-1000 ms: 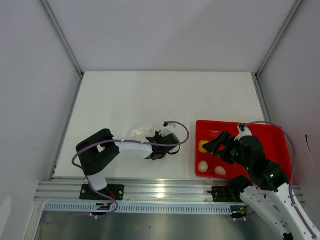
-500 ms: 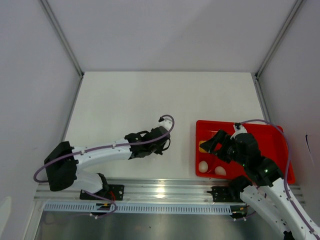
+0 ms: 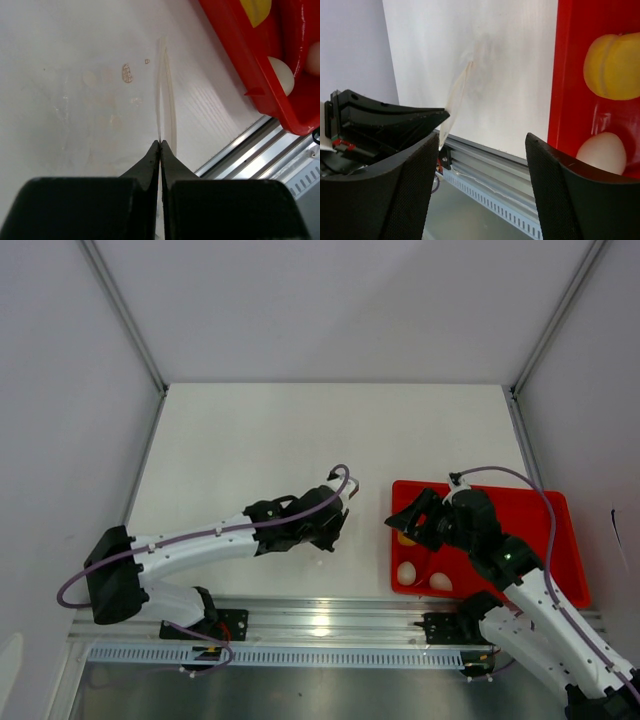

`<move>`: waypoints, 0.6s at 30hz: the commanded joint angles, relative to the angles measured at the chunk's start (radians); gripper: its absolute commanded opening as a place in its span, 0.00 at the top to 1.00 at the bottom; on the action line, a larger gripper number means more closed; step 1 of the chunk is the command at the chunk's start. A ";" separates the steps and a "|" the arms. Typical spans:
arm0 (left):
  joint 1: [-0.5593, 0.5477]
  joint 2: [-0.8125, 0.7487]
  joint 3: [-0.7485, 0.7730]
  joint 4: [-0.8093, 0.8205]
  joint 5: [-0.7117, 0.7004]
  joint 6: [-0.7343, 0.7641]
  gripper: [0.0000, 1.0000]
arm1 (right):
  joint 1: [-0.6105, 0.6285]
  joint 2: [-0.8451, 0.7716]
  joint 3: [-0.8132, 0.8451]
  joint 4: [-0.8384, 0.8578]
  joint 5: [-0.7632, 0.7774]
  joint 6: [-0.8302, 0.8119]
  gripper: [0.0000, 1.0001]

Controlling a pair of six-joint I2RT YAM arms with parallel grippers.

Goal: Place the food in the zip-top bag and seal the zipper
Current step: Open the zipper of the food storage bag at the center of the board.

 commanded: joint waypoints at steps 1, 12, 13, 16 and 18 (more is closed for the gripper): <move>-0.007 -0.032 0.053 0.001 0.058 -0.019 0.99 | 0.008 0.052 -0.011 0.122 -0.053 0.029 0.29; -0.007 -0.015 0.096 -0.016 0.109 -0.011 1.00 | 0.096 0.185 -0.037 0.274 -0.035 0.068 0.36; -0.007 -0.014 0.103 -0.019 0.112 -0.009 0.99 | 0.103 0.191 -0.037 0.280 -0.029 0.071 0.36; -0.008 -0.015 0.108 -0.023 0.120 -0.012 0.99 | 0.133 0.220 -0.044 0.306 -0.007 0.080 0.37; -0.008 -0.024 0.111 -0.030 0.121 -0.011 0.99 | 0.147 0.244 -0.040 0.324 -0.003 0.085 0.37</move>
